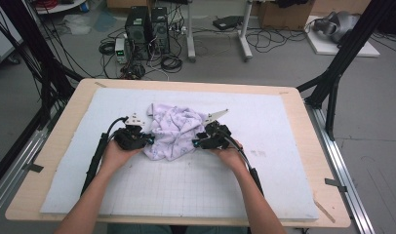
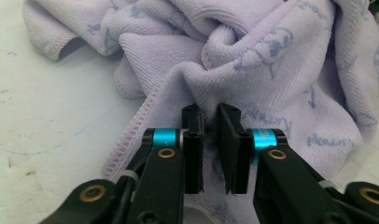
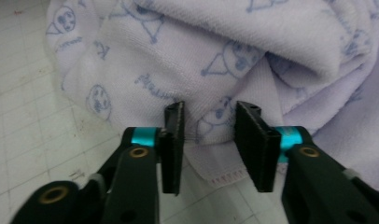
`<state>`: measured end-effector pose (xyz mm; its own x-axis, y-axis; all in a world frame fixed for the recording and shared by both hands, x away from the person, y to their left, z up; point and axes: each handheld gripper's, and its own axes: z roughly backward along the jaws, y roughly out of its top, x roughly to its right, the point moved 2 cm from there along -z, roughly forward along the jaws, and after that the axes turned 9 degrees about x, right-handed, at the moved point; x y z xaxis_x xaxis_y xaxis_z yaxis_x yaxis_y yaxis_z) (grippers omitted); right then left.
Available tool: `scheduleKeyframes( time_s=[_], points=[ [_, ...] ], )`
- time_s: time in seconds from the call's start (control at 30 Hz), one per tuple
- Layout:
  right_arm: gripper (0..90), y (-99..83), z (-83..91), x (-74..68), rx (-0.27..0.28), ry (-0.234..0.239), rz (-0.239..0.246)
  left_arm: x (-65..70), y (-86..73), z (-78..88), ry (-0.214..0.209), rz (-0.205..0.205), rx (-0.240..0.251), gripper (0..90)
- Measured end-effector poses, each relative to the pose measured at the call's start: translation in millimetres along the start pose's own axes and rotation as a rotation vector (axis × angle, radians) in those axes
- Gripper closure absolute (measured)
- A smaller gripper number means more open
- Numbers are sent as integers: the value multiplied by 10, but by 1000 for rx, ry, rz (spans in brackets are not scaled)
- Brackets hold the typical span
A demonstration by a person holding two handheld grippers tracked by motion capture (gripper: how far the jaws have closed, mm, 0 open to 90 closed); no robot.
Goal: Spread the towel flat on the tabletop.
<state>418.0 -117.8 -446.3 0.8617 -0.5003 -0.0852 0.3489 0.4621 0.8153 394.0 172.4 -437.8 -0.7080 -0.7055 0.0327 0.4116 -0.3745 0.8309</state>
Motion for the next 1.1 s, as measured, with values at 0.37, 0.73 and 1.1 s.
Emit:
scheduleKeyframes(
  time_s=[0.37, 0.73, 1.1],
  points=[
    [894, 10, 252, -50, 57, 39, 42, 113, 7, 330, -18, -22, 57, 863],
    [527, -26, 149, -40, 35, -9, 20, 135, 14, 305, -10, -39, 67, 542],
    [781, -52, -61, -11, 20, 11, -31, 51, -78, 109, -88, 2, -11, 791]
  ],
)
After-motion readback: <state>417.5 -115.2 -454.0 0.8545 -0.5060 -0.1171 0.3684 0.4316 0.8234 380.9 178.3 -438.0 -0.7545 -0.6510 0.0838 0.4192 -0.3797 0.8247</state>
